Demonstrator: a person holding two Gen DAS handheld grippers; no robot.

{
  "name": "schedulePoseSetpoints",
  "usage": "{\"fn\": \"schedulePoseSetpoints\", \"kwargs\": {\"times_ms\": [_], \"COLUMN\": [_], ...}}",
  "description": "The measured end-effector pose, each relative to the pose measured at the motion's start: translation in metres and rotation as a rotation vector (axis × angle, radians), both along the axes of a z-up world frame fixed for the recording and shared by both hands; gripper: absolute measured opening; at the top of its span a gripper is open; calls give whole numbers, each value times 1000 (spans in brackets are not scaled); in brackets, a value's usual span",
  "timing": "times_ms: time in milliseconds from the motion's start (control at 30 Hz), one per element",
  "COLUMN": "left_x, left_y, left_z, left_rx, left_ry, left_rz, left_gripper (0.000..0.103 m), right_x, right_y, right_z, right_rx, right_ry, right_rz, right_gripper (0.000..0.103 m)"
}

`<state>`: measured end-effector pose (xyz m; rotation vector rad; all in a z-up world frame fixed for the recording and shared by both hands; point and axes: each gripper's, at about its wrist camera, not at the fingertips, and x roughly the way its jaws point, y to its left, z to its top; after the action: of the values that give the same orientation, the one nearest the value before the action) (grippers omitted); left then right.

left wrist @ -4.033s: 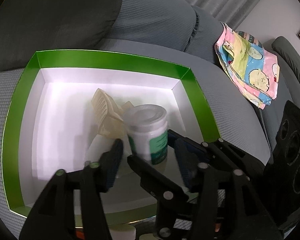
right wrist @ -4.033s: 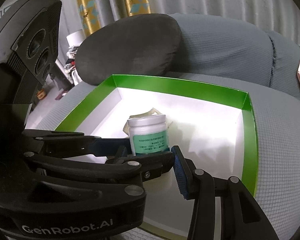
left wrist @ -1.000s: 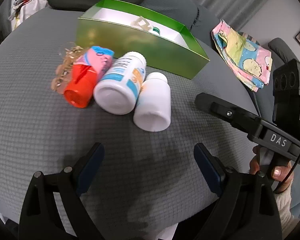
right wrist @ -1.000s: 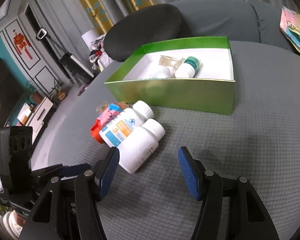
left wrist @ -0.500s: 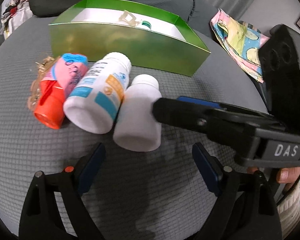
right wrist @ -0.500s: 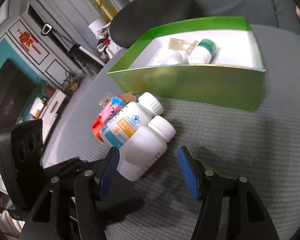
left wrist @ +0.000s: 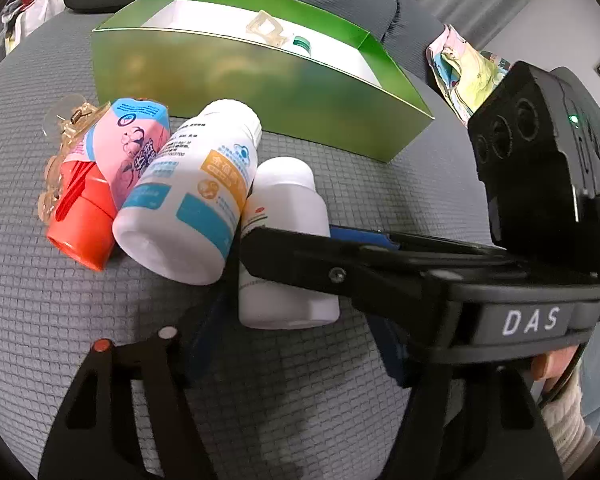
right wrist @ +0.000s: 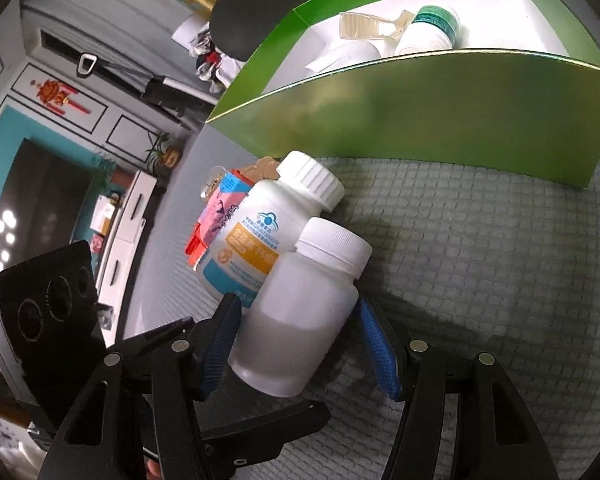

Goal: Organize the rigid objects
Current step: 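Close the right gripper around the plain white bottle, then carry the plain white bottle with the right gripper over the box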

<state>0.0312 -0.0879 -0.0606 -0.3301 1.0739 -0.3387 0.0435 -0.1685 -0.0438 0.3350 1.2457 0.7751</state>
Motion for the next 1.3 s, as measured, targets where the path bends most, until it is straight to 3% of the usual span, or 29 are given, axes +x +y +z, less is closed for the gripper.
{"fn": "schedulePoseSetpoints", "kwargs": {"times_ms": [100,200,433,1300], "left_x": [3,3,-3,-28], "left_y": [0,-2,-7,-23], "left_z": [-1,1,12,83], "left_rx": [15,41,74,149], "left_ry": [5,1,-34,-247], "left_rz": [17,14,-12,-67], "left_gripper": [46,44,44,46], "right_x": [-3,-7,-20,-53], "right_y": [-1,-4,-15,-19], "right_z": [1,2,13,102], "right_rx": [-3,11,35,54], "right_ry": [-21,-28,-68,-282], "right_rz": [0,-5,-21,-94], "right_gripper": [61,59,54,51]}}
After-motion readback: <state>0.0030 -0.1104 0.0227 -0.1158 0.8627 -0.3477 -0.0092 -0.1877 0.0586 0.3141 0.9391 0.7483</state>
